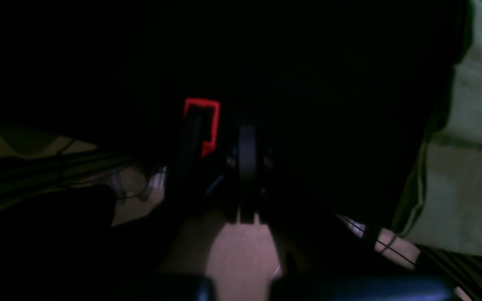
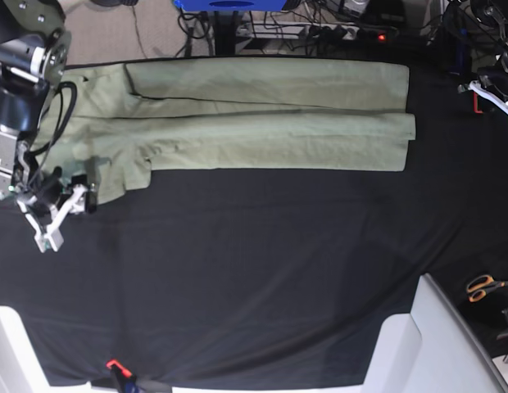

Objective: Fold the T-shirt properly
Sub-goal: 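Move right gripper to the strip's shoulder end and grasp it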

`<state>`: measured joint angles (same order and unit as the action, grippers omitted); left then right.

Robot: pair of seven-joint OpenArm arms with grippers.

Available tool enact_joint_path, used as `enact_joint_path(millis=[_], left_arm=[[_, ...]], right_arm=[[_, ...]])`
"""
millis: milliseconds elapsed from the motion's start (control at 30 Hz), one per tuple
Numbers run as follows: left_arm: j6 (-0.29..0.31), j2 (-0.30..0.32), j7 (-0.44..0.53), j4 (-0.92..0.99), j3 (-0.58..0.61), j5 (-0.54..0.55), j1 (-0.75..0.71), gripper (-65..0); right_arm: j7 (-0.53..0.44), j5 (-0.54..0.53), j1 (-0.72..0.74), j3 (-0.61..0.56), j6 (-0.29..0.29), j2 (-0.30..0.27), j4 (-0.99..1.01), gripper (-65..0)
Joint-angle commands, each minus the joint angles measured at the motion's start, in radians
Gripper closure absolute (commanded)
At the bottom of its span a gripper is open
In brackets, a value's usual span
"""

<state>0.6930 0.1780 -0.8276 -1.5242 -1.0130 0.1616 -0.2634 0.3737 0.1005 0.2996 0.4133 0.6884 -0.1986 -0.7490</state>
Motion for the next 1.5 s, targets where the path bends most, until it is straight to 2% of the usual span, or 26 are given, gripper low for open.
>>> enact_joint_path(millis=[0, 100, 133, 267, 500, 667, 1133, 1467], left_arm=[[0.005, 0.021, 0.014, -0.011, -0.005, 0.010, 0.002, 0.0], [0.005, 0.021, 0.014, -0.011, -0.005, 0.010, 0.002, 0.0], [0.005, 0.021, 0.014, -0.011, -0.005, 0.010, 0.002, 0.0], [0.005, 0.021, 0.014, -0.011, -0.005, 0.010, 0.003, 0.0], [0.005, 0.021, 0.014, -0.009, -0.002, 0.010, 0.006, 0.0], [0.005, 0.021, 0.014, -0.008, 0.001, 0.010, 0.022, 0.0], [0.005, 0.021, 0.014, -0.008, 0.003, 0.010, 0.049, 0.0], [0.005, 0.022, 0.014, -0.008, 0.003, 0.010, 0.049, 0.0]], right_arm=[[0.009, -0.003, 0.008, 0.000, 0.010, -0.005, 0.003, -22.8], [0.012, -0.003, 0.008, 0.000, 0.010, -0.005, -0.001, -3.5], [0.012, -0.003, 0.008, 0.000, 0.010, -0.005, -0.001, 0.0], [0.023, -0.003, -0.001, 0.000, 0.010, 0.003, -0.074, -0.2], [0.189, -0.003, -0.092, 0.002, 0.010, 0.026, -0.364, 0.0], [0.302, -0.003, -0.129, 0.002, 0.010, 0.027, -0.467, 0.0], [0.508, -0.003, -0.287, 0.003, 0.010, 0.101, -0.808, 0.0], [0.519, -0.003, -0.437, 0.026, 0.010, 0.120, -0.907, 0.0]])
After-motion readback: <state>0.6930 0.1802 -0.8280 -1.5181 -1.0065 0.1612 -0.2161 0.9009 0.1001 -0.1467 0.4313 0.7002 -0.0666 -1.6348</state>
